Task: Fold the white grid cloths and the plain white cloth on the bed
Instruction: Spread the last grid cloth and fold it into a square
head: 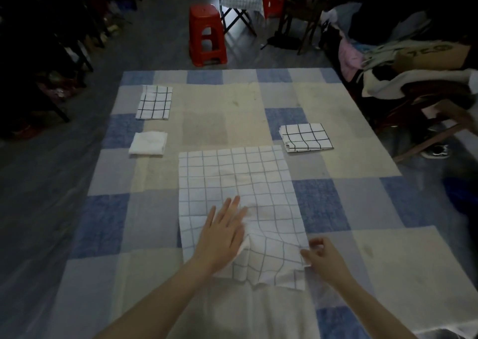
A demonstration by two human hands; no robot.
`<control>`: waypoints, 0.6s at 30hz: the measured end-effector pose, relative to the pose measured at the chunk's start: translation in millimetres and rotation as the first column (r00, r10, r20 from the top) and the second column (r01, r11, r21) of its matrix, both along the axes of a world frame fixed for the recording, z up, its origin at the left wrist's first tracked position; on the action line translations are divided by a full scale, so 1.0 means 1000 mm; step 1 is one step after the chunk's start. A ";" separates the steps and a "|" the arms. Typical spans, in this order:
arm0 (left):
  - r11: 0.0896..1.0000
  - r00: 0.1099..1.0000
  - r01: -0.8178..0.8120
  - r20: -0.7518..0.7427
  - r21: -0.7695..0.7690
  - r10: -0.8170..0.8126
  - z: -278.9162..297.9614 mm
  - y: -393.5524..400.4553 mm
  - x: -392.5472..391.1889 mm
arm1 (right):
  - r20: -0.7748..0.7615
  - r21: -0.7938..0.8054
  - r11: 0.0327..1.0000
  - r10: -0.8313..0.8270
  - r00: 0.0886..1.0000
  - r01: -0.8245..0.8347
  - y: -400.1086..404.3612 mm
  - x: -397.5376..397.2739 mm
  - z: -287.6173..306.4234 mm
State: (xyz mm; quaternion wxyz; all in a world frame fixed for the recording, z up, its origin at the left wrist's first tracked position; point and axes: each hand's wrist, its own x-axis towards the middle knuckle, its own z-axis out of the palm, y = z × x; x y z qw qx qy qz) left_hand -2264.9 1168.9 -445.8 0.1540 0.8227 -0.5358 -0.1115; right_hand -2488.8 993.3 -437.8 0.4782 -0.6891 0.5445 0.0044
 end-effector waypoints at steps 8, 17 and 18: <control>0.998 0.998 0.063 0.015 0.031 -0.063 -0.002 0.067 -0.006 | 0.073 0.127 0.990 0.046 0.996 -0.055 0.020 -0.005 0.008; 0.967 0.982 0.011 -0.185 0.255 0.038 0.008 0.075 0.007 | 0.136 0.370 0.928 -0.091 0.987 0.034 0.016 -0.027 0.031; 0.969 0.982 -0.001 -0.180 0.247 0.047 0.011 0.076 0.007 | 0.164 0.388 0.921 -0.112 0.980 0.041 0.017 -0.030 0.031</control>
